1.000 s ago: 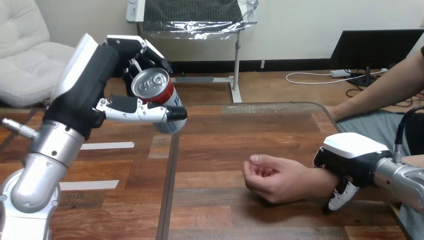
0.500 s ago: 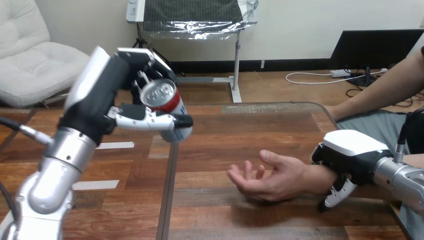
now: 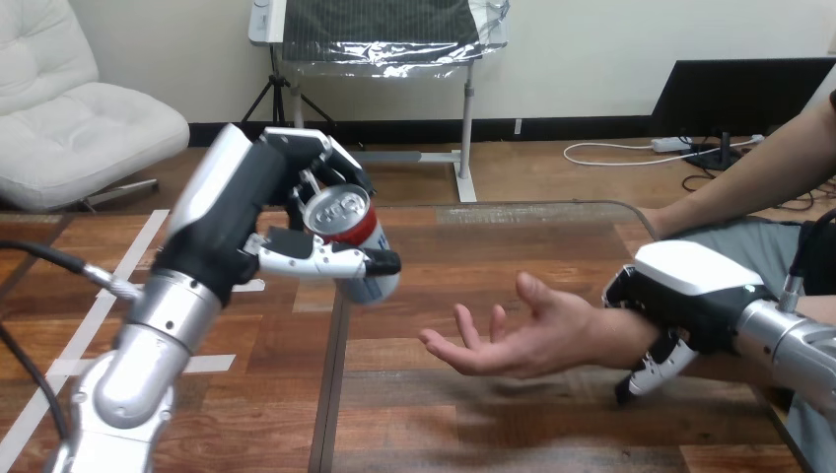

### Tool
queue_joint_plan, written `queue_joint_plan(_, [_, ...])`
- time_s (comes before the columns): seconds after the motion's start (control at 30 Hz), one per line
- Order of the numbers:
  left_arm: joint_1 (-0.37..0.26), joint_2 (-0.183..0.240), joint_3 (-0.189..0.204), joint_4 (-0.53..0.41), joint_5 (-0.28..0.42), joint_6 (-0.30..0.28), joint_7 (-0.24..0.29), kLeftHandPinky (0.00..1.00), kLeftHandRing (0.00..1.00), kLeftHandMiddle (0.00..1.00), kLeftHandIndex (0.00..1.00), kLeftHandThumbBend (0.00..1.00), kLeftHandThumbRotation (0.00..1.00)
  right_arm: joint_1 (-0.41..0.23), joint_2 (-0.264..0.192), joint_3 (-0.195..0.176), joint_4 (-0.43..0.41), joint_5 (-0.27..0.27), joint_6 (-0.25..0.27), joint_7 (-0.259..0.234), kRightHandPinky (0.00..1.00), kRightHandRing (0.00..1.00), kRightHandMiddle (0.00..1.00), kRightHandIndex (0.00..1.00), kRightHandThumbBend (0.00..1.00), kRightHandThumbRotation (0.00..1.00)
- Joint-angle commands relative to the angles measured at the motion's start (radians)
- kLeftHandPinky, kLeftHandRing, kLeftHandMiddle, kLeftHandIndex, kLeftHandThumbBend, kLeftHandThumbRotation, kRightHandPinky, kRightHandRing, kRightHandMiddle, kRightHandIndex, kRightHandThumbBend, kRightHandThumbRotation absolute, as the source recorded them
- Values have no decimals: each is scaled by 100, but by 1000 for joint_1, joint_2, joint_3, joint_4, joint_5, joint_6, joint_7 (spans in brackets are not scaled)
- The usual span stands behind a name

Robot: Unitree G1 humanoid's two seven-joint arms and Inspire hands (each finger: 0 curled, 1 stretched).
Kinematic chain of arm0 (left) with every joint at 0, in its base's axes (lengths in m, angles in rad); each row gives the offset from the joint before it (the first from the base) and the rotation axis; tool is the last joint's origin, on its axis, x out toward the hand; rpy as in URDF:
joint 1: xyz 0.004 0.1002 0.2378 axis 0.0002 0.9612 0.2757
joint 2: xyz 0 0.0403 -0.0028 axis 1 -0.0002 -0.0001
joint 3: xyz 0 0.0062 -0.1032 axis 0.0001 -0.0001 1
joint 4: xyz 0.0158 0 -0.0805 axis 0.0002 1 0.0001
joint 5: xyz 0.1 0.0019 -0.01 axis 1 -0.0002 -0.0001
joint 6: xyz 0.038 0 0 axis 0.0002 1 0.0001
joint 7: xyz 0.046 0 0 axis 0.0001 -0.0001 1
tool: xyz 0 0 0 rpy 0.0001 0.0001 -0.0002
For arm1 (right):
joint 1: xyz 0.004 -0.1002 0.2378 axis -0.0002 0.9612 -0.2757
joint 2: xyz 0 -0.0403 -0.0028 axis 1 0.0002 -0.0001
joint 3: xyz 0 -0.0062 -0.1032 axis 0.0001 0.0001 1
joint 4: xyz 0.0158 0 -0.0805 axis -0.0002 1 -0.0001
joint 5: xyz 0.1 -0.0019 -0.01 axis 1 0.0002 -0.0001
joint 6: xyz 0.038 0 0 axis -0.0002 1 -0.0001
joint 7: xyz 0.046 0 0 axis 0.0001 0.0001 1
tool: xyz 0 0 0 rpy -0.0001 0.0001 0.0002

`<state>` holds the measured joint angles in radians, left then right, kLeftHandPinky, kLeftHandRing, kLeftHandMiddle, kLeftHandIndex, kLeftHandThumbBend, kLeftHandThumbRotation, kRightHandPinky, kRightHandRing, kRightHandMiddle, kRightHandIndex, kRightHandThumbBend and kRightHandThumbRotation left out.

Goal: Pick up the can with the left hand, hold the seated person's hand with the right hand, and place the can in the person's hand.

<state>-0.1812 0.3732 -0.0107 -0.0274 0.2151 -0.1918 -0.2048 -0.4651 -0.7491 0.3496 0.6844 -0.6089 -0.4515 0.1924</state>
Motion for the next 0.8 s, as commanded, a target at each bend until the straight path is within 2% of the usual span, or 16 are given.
queue_joint_plan(0.0, [-114,-18,-4,51,1,-45,31,21,27,36,41,73,0,-16,35,-40,27,53,0,-17,23,28,35,38,78,0])
queue_joint_plan(0.33, [-157,-42,-27,162,17,-69,48,24,29,37,41,73,0,-27,33,-54,-1,78,-8,-13,24,29,36,38,80,1])
queue_joint_plan(0.77, [-238,-87,-66,352,44,-106,87,27,31,39,42,71,0,-13,35,-61,-113,113,54,37,27,31,37,38,79,2])
